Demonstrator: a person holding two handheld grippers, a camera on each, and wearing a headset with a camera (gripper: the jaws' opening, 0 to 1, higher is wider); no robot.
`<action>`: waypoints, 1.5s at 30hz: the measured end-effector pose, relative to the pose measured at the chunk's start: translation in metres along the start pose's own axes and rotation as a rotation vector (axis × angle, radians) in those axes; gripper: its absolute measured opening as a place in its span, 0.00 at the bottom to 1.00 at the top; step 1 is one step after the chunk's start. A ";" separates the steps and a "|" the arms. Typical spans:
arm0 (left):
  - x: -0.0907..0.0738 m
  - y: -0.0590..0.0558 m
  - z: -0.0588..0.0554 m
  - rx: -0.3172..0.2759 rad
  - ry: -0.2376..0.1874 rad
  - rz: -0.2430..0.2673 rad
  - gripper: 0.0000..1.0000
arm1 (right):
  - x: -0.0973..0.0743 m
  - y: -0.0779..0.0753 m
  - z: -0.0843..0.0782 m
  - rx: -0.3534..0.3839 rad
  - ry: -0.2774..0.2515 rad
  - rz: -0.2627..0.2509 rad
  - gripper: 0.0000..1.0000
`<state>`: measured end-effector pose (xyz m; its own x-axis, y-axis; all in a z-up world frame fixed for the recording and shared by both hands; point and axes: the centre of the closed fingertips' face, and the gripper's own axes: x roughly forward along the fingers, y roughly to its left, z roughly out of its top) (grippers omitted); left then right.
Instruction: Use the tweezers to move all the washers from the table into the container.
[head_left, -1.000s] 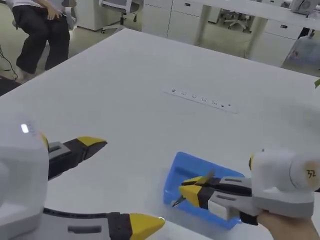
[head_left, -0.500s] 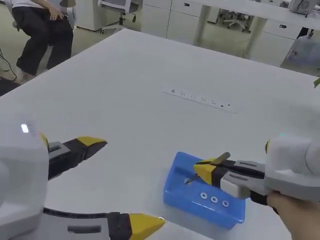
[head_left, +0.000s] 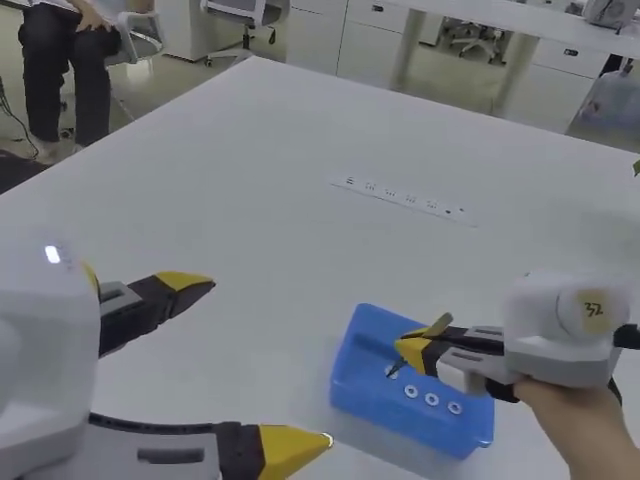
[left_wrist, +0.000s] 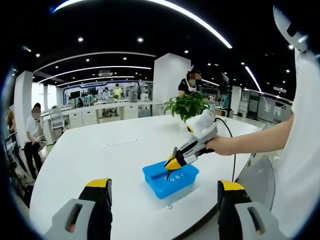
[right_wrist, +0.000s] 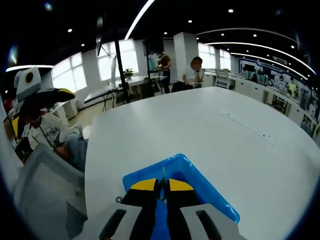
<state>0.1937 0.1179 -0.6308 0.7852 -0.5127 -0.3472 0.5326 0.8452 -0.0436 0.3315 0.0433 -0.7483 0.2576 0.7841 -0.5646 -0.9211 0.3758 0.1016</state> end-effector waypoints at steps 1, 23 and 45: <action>0.000 0.000 0.000 -0.001 -0.001 0.001 0.89 | 0.001 0.000 -0.001 -0.004 0.005 -0.001 0.03; 0.003 0.001 -0.002 -0.008 0.011 0.003 0.89 | 0.010 0.002 -0.020 -0.044 0.077 0.002 0.03; 0.007 0.000 0.001 -0.001 0.010 -0.011 0.88 | -0.012 0.025 0.029 -0.007 -0.120 0.020 0.03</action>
<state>0.1995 0.1140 -0.6327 0.7761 -0.5204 -0.3563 0.5408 0.8398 -0.0485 0.3139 0.0569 -0.7154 0.2717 0.8449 -0.4607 -0.9283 0.3564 0.1063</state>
